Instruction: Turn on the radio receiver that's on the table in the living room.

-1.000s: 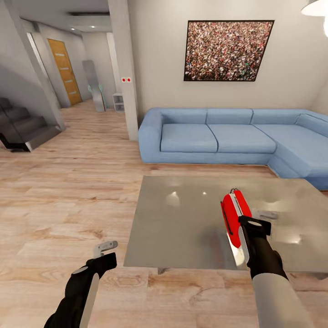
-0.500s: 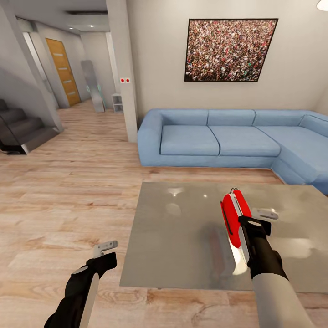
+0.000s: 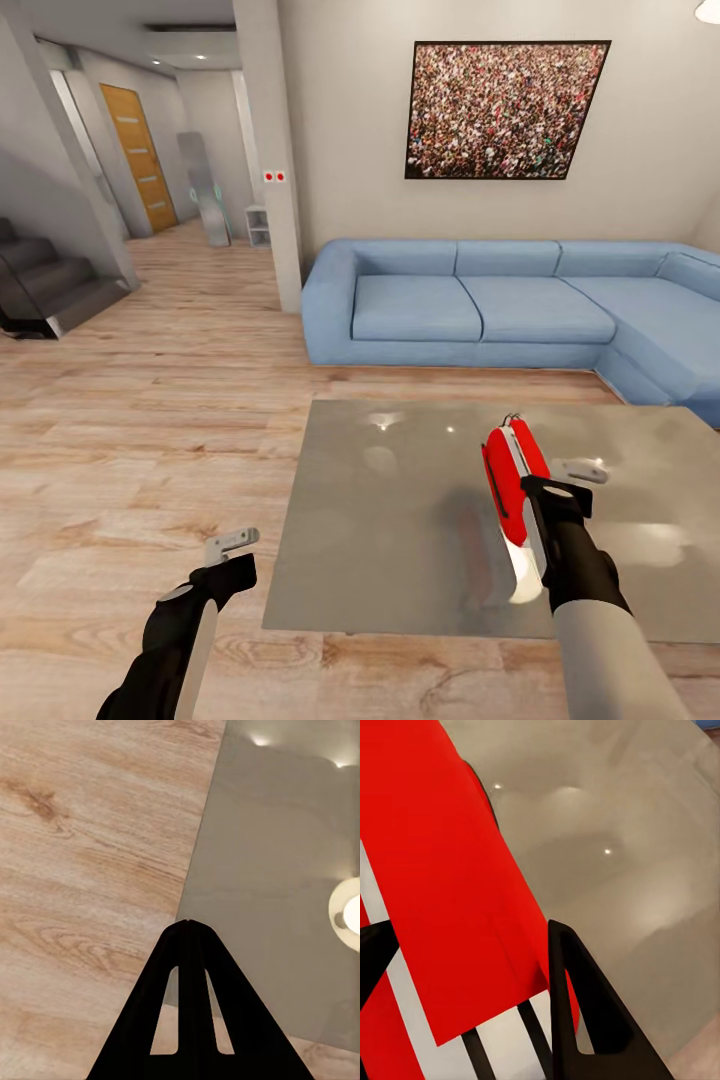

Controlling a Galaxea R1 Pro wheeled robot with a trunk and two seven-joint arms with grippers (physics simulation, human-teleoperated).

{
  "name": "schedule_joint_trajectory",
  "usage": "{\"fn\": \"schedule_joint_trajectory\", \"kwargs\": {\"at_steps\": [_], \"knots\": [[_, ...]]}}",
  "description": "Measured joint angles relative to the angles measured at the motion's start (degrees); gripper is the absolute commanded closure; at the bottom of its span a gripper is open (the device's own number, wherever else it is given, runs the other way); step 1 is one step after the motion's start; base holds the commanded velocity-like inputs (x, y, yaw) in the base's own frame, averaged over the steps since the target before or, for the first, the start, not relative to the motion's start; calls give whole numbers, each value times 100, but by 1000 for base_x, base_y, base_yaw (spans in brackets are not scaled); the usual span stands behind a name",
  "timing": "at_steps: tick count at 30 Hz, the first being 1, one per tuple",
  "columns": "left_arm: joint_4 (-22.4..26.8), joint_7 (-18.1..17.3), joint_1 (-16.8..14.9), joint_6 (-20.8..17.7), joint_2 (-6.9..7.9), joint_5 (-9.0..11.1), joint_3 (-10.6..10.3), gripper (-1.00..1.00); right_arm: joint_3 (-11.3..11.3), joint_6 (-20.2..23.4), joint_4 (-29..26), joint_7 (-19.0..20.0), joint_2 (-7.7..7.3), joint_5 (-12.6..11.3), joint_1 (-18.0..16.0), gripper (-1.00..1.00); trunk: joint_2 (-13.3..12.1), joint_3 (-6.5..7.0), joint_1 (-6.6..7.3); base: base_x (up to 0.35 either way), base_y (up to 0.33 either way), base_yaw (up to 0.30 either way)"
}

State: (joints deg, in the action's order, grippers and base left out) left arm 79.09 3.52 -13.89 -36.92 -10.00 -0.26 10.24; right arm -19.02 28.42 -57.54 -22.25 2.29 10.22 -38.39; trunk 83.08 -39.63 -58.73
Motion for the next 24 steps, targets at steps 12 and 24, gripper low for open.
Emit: {"fn": "schedule_joint_trajectory", "kwargs": {"at_steps": [12, 24], "knots": [[-2, 3, 0, 0, 0, 0, 4, 100, 421, -1240, 1394, 8, -53, 37, -1, 100, 0, 0, 0, 0, 0, 0], [-3, 4, 0, 0, 0, 0, 4, 100, 441, -1257, 1409, 3, -53, 26, 0, 100, 0, 0, 0, 0, 0, 0]]}}
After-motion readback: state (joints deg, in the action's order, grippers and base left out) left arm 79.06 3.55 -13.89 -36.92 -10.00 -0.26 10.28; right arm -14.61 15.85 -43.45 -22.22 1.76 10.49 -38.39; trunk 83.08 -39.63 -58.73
